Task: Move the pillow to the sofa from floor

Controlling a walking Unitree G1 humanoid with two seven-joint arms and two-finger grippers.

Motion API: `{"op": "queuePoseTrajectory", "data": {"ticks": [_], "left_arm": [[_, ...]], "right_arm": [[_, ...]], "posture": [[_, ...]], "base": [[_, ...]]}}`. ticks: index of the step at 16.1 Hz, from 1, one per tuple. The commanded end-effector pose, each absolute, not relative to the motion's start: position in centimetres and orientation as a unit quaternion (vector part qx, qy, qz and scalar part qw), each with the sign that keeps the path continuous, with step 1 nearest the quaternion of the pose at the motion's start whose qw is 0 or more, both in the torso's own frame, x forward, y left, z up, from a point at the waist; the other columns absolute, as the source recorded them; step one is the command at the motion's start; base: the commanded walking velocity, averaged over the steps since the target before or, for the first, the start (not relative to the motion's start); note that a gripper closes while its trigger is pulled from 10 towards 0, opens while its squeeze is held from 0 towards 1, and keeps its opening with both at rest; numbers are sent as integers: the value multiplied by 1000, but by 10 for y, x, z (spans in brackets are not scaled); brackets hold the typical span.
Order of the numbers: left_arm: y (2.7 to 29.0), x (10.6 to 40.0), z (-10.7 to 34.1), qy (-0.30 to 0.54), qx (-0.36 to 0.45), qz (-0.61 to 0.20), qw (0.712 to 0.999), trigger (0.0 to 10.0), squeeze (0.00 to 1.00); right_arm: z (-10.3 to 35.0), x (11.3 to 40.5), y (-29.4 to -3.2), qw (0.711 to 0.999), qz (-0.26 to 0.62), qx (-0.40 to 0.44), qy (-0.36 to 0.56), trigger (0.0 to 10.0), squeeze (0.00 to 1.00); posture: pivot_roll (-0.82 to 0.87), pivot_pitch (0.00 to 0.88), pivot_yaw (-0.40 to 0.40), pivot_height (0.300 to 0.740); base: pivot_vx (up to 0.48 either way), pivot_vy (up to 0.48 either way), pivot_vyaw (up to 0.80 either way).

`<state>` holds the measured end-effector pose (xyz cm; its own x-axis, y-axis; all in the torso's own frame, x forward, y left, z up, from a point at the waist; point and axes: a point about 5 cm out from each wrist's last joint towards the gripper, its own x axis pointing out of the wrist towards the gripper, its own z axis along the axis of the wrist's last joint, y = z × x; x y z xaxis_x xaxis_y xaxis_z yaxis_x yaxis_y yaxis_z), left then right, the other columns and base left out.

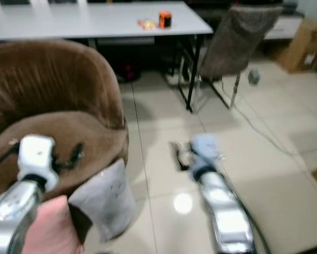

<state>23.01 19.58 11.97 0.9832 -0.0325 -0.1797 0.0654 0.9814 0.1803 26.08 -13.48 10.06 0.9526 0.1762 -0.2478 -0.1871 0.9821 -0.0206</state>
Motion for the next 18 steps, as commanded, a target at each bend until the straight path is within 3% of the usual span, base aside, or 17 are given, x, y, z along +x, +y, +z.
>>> {"op": "queuePoseTrajectory", "data": {"ticks": [1,6,18], "left_arm": [[190,230,122,78,87,-42,992,10000,0],[192,232,123,74,79,-42,993,10000,0],[196,233,126,68,100,-56,991,10000,0]], "right_arm": [[102,265,-141,989,76,-26,121,10000,1000],[105,267,-137,992,73,-28,102,10000,1000],[105,274,-142,994,46,-37,93,10000,1000]], "posture": [[-124,0,-10,740],[-125,0,0,740],[-126,0,-2,740]], "base": [[0,0,800],[206,0,800],[363,0,0]]}}
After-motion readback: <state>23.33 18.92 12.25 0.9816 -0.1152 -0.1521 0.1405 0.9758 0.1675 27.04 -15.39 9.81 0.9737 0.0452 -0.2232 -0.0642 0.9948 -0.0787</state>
